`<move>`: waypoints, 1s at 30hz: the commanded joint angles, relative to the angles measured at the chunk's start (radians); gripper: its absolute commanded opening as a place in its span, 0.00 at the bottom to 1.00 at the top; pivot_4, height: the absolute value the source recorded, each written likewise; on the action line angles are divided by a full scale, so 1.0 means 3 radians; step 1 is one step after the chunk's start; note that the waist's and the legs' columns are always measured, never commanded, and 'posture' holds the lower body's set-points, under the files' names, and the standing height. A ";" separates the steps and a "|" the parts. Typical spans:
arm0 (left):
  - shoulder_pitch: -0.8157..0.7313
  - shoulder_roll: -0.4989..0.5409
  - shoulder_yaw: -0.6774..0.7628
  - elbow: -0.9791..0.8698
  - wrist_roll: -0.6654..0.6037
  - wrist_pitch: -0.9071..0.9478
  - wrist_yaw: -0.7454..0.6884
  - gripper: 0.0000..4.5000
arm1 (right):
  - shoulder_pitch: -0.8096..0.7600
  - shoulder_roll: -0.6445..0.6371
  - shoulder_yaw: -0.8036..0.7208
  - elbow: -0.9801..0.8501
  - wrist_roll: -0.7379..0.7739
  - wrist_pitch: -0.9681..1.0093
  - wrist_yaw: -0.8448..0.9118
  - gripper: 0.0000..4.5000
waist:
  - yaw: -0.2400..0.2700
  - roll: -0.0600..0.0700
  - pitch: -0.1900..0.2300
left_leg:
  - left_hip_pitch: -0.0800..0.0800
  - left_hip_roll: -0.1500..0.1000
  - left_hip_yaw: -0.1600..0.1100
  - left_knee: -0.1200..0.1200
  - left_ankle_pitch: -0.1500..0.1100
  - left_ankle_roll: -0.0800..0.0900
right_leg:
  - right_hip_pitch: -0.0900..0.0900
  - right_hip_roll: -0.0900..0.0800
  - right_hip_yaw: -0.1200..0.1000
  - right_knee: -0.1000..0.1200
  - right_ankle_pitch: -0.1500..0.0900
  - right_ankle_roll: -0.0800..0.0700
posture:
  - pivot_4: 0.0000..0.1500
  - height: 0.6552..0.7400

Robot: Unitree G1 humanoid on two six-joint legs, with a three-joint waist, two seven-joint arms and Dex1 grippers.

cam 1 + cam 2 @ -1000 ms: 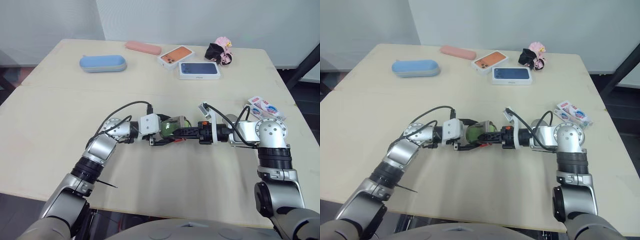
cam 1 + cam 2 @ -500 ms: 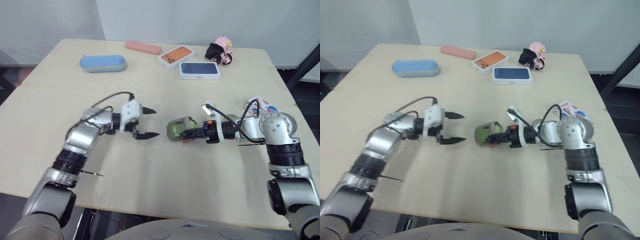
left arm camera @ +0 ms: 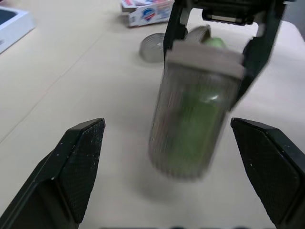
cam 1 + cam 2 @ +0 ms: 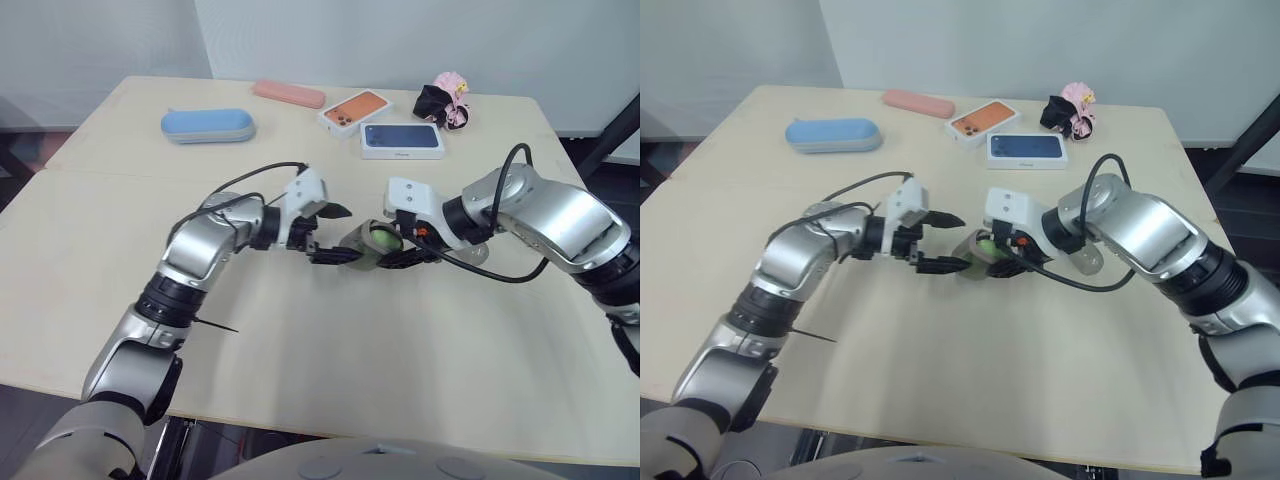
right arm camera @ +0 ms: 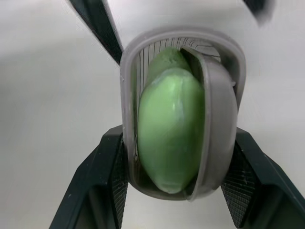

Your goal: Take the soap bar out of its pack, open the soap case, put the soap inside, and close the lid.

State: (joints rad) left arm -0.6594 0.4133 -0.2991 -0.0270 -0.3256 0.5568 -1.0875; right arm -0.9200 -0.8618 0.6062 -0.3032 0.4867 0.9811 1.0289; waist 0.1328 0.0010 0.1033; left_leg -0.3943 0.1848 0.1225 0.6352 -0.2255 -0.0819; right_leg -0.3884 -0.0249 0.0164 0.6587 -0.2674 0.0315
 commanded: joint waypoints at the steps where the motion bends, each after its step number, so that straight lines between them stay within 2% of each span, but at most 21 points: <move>1: -0.0073 -0.0103 -0.0170 -0.0040 0.0206 -0.0181 0.0114 1.00 | -0.0153 -0.0012 0.0135 -0.0153 -0.0306 -0.0138 0.0191 0.47 | -0.0017 0.0000 0.0000 | 0.0001 0.0000 0.0000 0.0000 0.0000 0.0000 | 0.0003 0.0000 0.0002 -0.0003 0.0000 0.0000 | 1.00 1.00; 11: -0.0032 -0.0125 -0.0294 -0.0094 0.0277 -0.0200 0.0082 1.00 | -0.0148 0.0038 0.0204 -0.0084 -0.0726 -0.0233 0.0389 0.47 | -0.0023 0.0000 0.0000 | 0.0004 0.0003 0.0000 0.0001 0.0000 0.0000 | 0.0003 0.0003 0.0004 -0.0001 0.0000 0.0000 | 1.00 1.00; 20: -0.0004 -0.0199 -0.0380 -0.0085 0.0356 -0.0317 0.0098 1.00 | -0.0137 0.0193 0.0175 -0.0022 -0.0869 -0.0192 0.0433 0.47 | -0.0029 0.0000 0.0000 | 0.0005 0.0003 0.0001 0.0002 0.0000 0.0000 | 0.0003 0.0003 0.0005 0.0001 0.0000 0.0000 | 1.00 1.00; 30: 0.0022 -0.0162 -0.0391 -0.0048 0.0382 -0.0388 0.0054 1.00 | -0.0118 0.0115 0.0282 -0.0038 -0.1093 -0.0247 0.0573 0.47 | -0.0031 0.0000 0.0000 | 0.0006 0.0003 0.0001 0.0003 0.0000 0.0001 | 0.0003 0.0003 0.0007 0.0004 0.0000 0.0000 | 1.00 1.00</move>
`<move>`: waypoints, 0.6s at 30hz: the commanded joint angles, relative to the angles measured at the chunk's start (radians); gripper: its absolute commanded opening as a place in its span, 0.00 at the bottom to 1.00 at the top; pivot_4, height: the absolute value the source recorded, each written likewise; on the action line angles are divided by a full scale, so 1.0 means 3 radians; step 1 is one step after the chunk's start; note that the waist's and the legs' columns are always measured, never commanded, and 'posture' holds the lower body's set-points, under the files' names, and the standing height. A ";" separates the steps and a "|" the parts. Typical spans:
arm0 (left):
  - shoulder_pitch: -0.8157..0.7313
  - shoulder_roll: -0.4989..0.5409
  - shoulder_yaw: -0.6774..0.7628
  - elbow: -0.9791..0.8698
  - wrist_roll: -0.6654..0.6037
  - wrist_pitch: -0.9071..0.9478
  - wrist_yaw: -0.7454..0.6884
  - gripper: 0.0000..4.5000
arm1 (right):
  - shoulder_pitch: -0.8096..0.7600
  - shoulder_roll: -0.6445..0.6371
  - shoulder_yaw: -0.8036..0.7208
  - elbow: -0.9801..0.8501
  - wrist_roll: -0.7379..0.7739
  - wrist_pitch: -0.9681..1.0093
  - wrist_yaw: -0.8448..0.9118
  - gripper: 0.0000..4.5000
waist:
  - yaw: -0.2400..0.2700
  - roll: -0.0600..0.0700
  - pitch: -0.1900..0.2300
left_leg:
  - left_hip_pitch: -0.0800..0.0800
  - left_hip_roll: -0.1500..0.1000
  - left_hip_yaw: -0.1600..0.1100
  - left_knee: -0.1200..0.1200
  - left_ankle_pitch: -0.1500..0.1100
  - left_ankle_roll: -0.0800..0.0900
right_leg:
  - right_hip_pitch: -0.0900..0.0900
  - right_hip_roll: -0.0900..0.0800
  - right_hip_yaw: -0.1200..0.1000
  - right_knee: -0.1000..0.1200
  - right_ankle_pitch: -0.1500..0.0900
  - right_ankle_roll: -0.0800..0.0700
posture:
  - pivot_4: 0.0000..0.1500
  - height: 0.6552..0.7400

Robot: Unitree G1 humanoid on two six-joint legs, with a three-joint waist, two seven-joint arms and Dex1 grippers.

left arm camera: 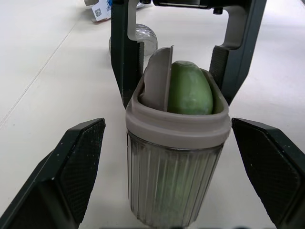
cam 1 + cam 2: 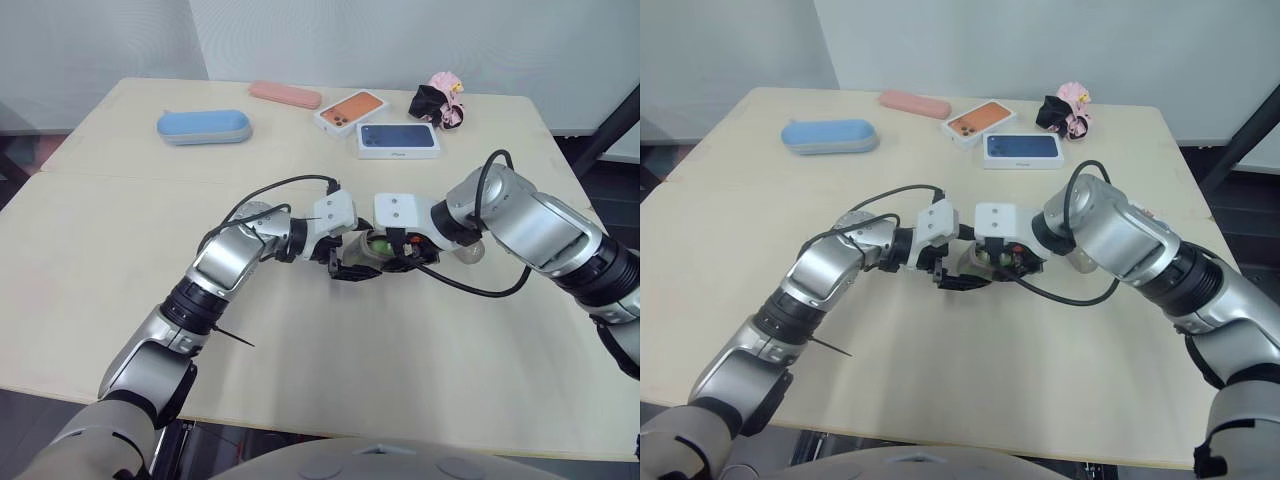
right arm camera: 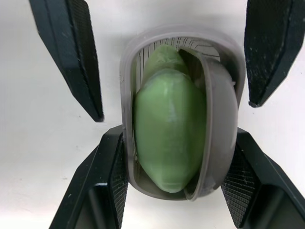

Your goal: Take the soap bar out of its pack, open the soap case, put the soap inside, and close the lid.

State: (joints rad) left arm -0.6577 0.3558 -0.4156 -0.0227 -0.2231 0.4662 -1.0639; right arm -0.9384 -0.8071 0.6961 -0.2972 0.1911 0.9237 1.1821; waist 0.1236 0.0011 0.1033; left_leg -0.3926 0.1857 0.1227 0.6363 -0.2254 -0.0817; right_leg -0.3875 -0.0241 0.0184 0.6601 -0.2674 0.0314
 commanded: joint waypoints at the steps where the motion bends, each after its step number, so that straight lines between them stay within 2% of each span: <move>1: 0.0021 0.0035 -0.0007 -0.0057 0.0048 -0.0099 -0.0028 1.00 | -0.0053 -0.0075 -0.0004 -0.0063 -0.0131 -0.0064 0.0080 0.47 | 0.0000 0.0000 0.0000 | 0.0000 0.0000 0.0000 0.0000 0.0000 0.0000 | 0.0000 0.0000 0.0000 0.0000 0.0000 0.0000 | 1.00 1.00; 18: 0.0167 -0.0007 -0.0025 -0.0089 0.0047 -0.0178 -0.0002 1.00 | -0.0047 -0.0046 0.0203 0.0011 -0.0592 -0.0198 0.0289 0.47 | -0.0019 0.0000 0.0000 | 0.0004 0.0001 0.0001 0.0006 0.0000 0.0000 | 0.0000 -0.0002 0.0002 0.0011 0.0000 0.0000 | 1.00 1.00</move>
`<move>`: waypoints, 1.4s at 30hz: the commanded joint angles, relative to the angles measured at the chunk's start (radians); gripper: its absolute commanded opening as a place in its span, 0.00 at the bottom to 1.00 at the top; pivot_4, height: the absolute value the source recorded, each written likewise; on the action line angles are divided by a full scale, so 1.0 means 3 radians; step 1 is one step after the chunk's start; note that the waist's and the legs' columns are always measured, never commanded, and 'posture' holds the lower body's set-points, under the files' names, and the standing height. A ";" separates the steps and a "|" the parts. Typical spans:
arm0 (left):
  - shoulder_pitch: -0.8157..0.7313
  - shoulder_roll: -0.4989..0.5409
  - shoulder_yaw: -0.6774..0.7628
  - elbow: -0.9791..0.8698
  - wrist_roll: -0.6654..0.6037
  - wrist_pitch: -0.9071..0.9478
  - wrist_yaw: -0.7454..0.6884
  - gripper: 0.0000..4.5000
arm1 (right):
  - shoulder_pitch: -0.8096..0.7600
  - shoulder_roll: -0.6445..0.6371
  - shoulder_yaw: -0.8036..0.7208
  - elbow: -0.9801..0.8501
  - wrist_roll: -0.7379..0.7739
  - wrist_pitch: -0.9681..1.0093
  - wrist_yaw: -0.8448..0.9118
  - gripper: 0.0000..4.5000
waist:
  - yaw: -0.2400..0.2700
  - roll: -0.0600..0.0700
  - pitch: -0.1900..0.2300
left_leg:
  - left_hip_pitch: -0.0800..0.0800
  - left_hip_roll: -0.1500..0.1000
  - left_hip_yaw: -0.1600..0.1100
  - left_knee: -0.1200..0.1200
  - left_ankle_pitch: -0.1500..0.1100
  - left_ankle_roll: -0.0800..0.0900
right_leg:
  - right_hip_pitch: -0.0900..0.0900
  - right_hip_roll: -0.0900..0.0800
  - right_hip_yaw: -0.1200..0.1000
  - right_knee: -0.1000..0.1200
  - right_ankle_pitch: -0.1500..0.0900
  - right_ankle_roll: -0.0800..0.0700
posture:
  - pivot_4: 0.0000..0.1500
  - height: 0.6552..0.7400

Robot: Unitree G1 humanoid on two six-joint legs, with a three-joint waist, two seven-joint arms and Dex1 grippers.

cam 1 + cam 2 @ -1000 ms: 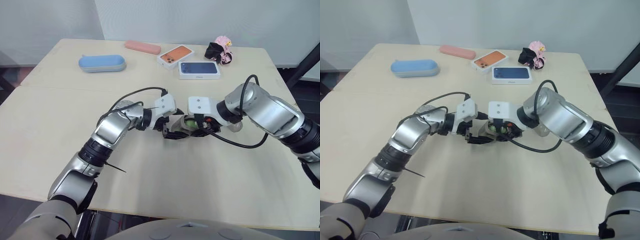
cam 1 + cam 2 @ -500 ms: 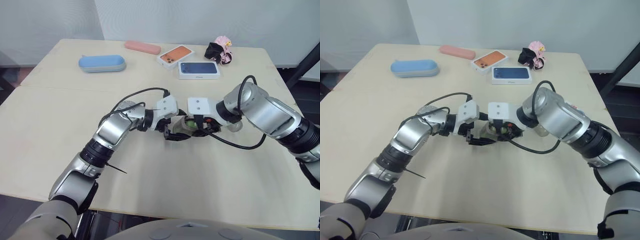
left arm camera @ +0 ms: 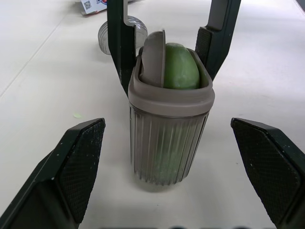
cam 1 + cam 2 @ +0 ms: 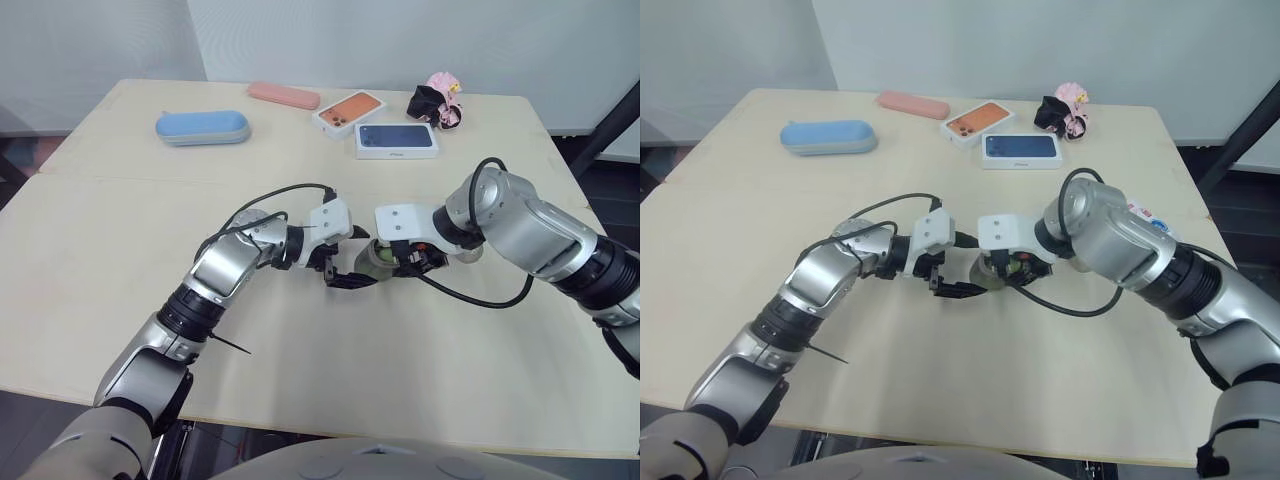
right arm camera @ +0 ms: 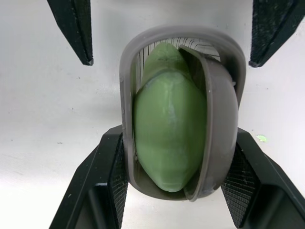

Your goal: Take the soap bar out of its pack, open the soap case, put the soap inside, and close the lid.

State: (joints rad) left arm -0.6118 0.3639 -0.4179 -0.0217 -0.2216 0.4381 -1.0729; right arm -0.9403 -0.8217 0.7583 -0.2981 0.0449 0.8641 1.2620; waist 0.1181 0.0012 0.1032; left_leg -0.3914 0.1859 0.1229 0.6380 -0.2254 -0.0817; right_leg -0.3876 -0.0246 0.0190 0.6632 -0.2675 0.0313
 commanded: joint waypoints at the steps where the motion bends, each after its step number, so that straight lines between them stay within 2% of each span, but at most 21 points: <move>1: 0.0018 -0.0044 -0.0025 -0.0084 0.0055 -0.0103 0.0040 1.00 | -0.0033 0.0010 -0.0009 0.0011 -0.0107 0.0012 0.0031 0.47 | -0.0001 0.0000 0.0000 | 0.0000 0.0000 0.0000 0.0001 0.0000 0.0000 | 0.0000 0.0000 0.0000 0.0001 0.0000 0.0000 | 1.00 1.00; 11: 0.0023 -0.0097 -0.0032 0.0021 0.0106 -0.0214 0.0081 1.00 | 0.0015 0.0041 -0.0029 0.0000 -0.0157 0.0056 0.0058 0.47 | -0.0022 0.0000 0.0000 | 0.0001 0.0000 0.0000 0.0003 0.0000 0.0000 | 0.0001 0.0000 0.0001 0.0005 0.0000 0.0000 | 1.00 1.00; 15: 0.0004 -0.0126 -0.0026 0.0080 0.0143 -0.0266 0.0100 0.75 | 0.0022 0.0045 -0.0029 0.0009 -0.0176 0.0054 0.0061 0.47 | -0.0022 0.0000 0.0000 | 0.0002 0.0000 0.0000 0.0004 0.0000 0.0000 | 0.0001 0.0000 0.0002 0.0006 0.0000 0.0000 | 1.00 1.00; 19: 0.0004 -0.0150 -0.0037 0.0126 0.0181 -0.0321 0.0122 0.45 | 0.0030 0.0057 -0.0036 0.0013 -0.0188 0.0052 0.0055 0.47 | -0.0022 0.0000 0.0000 | 0.0002 0.0000 0.0000 0.0005 0.0000 0.0000 | 0.0001 0.0000 0.0002 0.0006 0.0000 0.0000 | 1.00 1.00; 20: 0.0008 -0.0155 -0.0040 0.0133 0.0188 -0.0329 0.0123 0.42 | 0.0033 0.0060 -0.0039 0.0013 -0.0187 0.0054 0.0053 0.47 | -0.0023 0.0000 0.0000 | 0.0002 0.0000 0.0000 0.0005 0.0000 0.0001 | 0.0001 0.0000 0.0002 0.0006 0.0000 0.0000 | 1.00 1.00; 37: 0.0039 -0.0154 -0.0019 0.0195 0.0242 -0.0535 0.0033 0.42 | 0.0057 0.0149 -0.0134 0.0017 -0.0106 0.0121 0.0045 0.47 | -0.0034 0.0000 0.0000 | 0.0005 0.0001 0.0000 0.0006 0.0000 0.0001 | 0.0002 0.0000 0.0003 0.0010 0.0000 -0.0001 | 1.00 1.00; 39: 0.0079 -0.0113 0.0011 0.0199 0.0235 -0.0642 0.0011 0.42 | 0.0095 0.0184 -0.0207 0.0036 -0.0054 0.0112 0.0028 0.69 | -0.0039 0.0000 0.0000 | 0.0005 0.0001 0.0001 0.0006 0.0000 0.0001 | 0.0002 0.0000 0.0003 0.0010 0.0000 -0.0001 | 1.00 1.00; 42: 0.0176 -0.0049 0.0109 0.0176 0.0157 -0.0778 -0.0037 0.42 | 0.0216 0.0249 -0.0418 0.0130 0.0092 0.0090 0.0004 0.89 | -0.0038 0.0000 0.0000 | 0.0004 0.0002 0.0001 0.0006 0.0000 0.0001 | 0.0001 0.0000 0.0003 0.0009 0.0000 -0.0001 | 1.00 1.00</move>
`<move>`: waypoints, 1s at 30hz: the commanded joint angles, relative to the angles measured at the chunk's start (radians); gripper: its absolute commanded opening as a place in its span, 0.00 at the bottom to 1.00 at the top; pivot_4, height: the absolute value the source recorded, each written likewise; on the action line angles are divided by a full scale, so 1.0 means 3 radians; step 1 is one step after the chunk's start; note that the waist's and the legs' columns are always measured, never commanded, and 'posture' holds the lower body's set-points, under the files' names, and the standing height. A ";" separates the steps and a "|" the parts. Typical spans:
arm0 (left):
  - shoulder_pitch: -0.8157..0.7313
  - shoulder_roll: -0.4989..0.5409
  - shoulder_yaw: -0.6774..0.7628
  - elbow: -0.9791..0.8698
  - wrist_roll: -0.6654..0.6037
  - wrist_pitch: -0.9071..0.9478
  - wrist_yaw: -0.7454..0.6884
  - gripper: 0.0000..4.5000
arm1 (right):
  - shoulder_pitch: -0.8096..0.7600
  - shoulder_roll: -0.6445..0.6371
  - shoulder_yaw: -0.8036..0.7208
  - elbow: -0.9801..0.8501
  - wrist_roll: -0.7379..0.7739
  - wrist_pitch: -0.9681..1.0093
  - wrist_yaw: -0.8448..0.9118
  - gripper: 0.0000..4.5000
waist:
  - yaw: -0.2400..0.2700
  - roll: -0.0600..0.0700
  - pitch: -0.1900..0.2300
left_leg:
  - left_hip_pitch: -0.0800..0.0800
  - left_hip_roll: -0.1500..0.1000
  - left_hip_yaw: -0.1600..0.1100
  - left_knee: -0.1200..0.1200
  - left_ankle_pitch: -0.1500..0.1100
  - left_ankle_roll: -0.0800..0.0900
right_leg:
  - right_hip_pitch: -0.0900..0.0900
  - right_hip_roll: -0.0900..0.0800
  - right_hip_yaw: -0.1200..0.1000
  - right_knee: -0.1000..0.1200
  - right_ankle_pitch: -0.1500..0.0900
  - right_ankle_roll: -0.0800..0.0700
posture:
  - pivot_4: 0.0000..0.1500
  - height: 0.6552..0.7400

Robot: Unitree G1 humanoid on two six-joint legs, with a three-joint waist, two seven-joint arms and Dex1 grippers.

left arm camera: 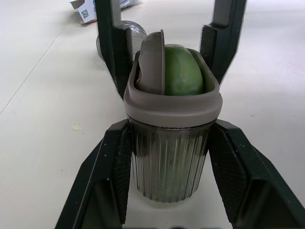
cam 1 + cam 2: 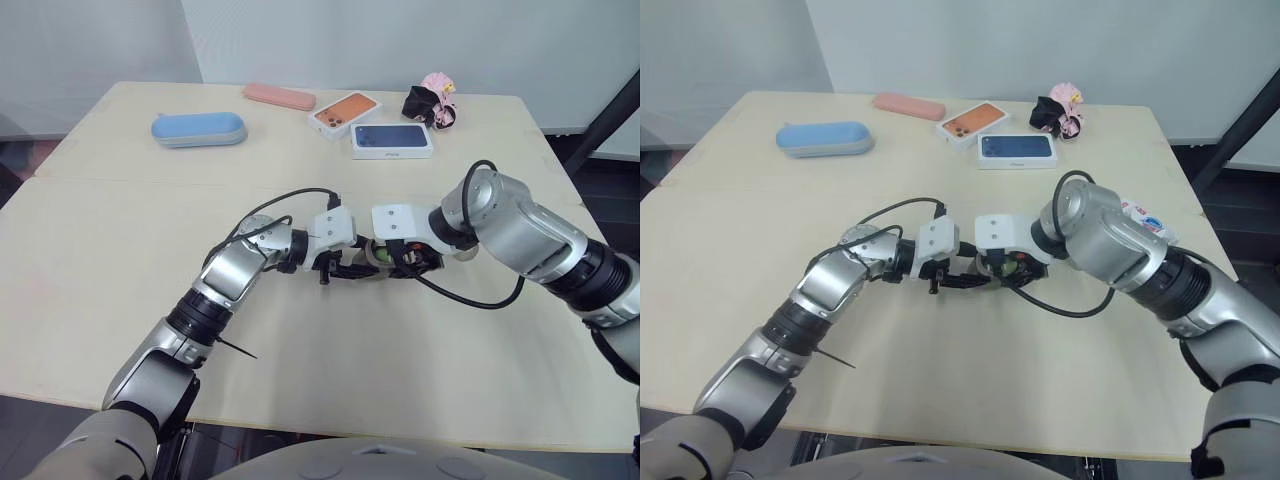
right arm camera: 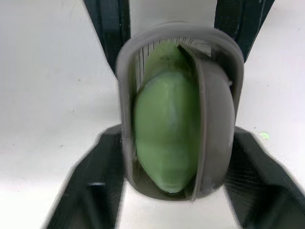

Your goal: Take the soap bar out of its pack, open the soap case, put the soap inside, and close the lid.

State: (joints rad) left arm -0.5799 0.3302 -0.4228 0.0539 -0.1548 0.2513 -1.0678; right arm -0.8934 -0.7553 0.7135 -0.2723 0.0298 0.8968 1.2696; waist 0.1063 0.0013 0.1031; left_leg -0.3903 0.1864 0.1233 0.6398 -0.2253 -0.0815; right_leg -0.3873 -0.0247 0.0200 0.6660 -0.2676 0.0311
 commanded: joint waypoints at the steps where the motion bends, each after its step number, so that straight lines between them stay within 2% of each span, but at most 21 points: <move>1: 0.0106 0.0085 0.0157 -0.0087 -0.0087 -0.0205 -0.0073 0.42 | 0.0111 0.0048 -0.0353 0.0081 0.0199 -0.0034 -0.0032 0.96 | 0.0003 0.0000 0.0000 | -0.0001 0.0000 0.0000 0.0000 0.0000 0.0000 | 0.0000 0.0000 -0.0001 0.0000 0.0000 0.0000 | 1.00 1.00; 2: 0.0153 0.0108 0.0198 -0.0107 -0.0123 -0.0252 -0.0101 0.42 | 0.0174 0.0074 -0.0457 0.0127 0.0269 -0.0048 -0.0050 0.99 | 0.0004 0.0000 0.0000 | -0.0001 0.0000 0.0000 0.0000 0.0000 0.0000 | 0.0000 0.0000 -0.0001 0.0000 0.0000 0.0000 | 1.00 1.00; 7: 0.0434 0.0249 0.0444 -0.0185 -0.0355 -0.0485 -0.0248 0.42 | 0.0610 0.0150 -0.1099 0.0449 0.0662 -0.0421 -0.0075 0.99 | 0.0012 0.0000 0.0000 | -0.0003 0.0001 -0.0001 0.0000 0.0000 0.0000 | -0.0001 0.0000 -0.0002 -0.0002 0.0000 0.0000 | 1.00 1.00; 14: 0.0724 0.0228 0.0723 -0.0095 -0.0572 -0.0767 -0.0287 0.42 | 0.1384 0.0231 -0.1621 0.0708 0.1019 -0.1541 0.0210 0.99 | 0.0022 -0.0001 -0.0001 | -0.0005 0.0000 0.0000 0.0001 -0.0002 0.0004 | -0.0002 -0.0004 -0.0004 -0.0003 0.0000 0.0000 | 1.00 1.00; 22: 0.0956 0.0079 0.0836 -0.0003 -0.0597 -0.0994 -0.0181 0.42 | 0.1997 0.0599 -0.1942 0.0877 0.1271 -0.2300 0.0212 0.99 | -0.0020 -0.0001 -0.0001 | -0.0006 0.0000 0.0001 0.0004 -0.0003 0.0005 | -0.0003 -0.0004 -0.0005 -0.0005 0.0000 0.0000 | 1.00 1.00; 30: 0.1016 0.0078 0.0788 -0.0045 -0.0607 -0.0968 -0.0179 0.42 | 0.2199 0.0664 -0.1953 0.1091 0.1134 -0.2857 0.0205 0.99 | -0.0078 -0.0002 -0.0001 | -0.0007 0.0000 0.0000 0.0004 -0.0003 0.0007 | -0.0003 -0.0006 -0.0006 -0.0006 0.0000 0.0000 | 1.00 1.00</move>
State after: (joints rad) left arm -0.2748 0.3523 -0.2040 0.0731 -0.3120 -0.0293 -1.1206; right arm -0.2342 -0.5560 0.1538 0.0567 0.3716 0.0822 1.3310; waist 0.0829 0.0008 0.1029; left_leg -0.3923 0.1863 0.1233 0.6410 -0.2260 -0.0793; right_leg -0.3880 -0.0265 0.0182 0.6642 -0.2677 0.0309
